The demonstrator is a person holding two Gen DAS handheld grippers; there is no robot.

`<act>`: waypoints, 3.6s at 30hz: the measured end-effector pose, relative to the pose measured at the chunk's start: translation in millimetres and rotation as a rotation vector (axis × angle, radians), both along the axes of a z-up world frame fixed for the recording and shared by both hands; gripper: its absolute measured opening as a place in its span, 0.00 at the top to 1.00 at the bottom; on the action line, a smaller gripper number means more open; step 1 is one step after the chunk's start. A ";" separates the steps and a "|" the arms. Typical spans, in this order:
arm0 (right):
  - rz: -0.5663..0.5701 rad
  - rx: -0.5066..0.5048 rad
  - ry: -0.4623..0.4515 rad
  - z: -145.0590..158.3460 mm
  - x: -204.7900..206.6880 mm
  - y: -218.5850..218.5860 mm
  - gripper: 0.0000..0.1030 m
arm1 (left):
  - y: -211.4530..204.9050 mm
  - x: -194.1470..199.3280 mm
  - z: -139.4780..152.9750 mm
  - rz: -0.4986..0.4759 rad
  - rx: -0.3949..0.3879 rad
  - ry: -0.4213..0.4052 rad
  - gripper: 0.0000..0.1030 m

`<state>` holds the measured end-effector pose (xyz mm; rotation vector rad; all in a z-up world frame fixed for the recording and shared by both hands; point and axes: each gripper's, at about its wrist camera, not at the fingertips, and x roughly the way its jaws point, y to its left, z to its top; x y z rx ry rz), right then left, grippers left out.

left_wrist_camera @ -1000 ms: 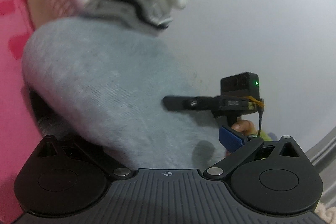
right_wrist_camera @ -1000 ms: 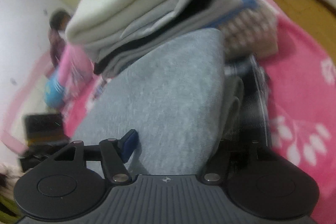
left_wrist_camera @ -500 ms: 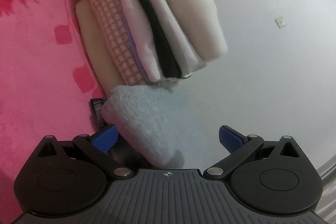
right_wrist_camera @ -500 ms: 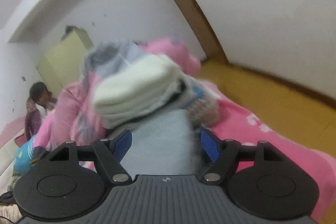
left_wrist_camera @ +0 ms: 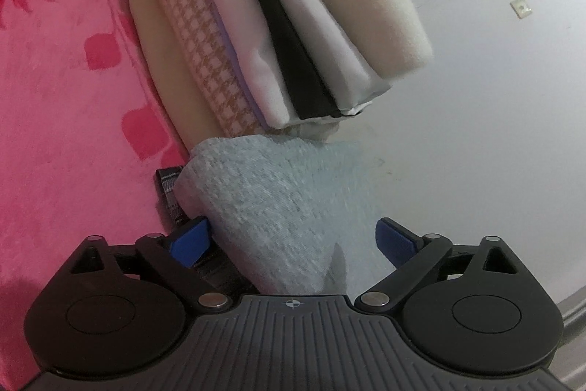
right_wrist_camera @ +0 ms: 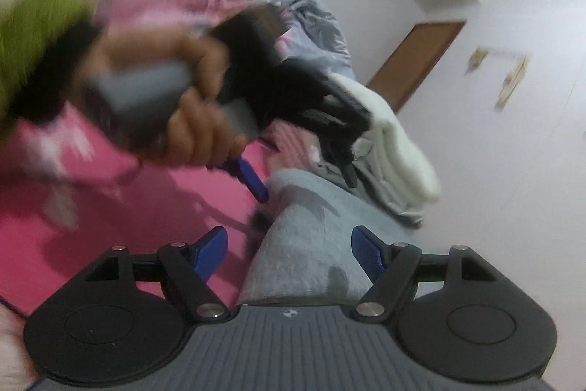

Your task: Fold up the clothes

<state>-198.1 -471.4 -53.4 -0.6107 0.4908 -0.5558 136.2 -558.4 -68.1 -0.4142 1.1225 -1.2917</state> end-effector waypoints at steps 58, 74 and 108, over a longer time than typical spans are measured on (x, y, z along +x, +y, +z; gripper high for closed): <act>-0.255 0.631 -0.561 -5.9 -47.0 -250.1 0.55 | -53.5 -95.9 -6.6 -0.155 0.042 -0.893 0.08; -0.214 0.852 -0.923 82.9 -175.7 -180.5 0.53 | 79.2 -118.5 130.2 -0.037 -0.109 -0.895 0.00; -0.251 0.885 -0.383 102.1 -116.3 84.2 0.04 | 278.7 -270.3 73.3 0.154 0.378 -0.975 0.00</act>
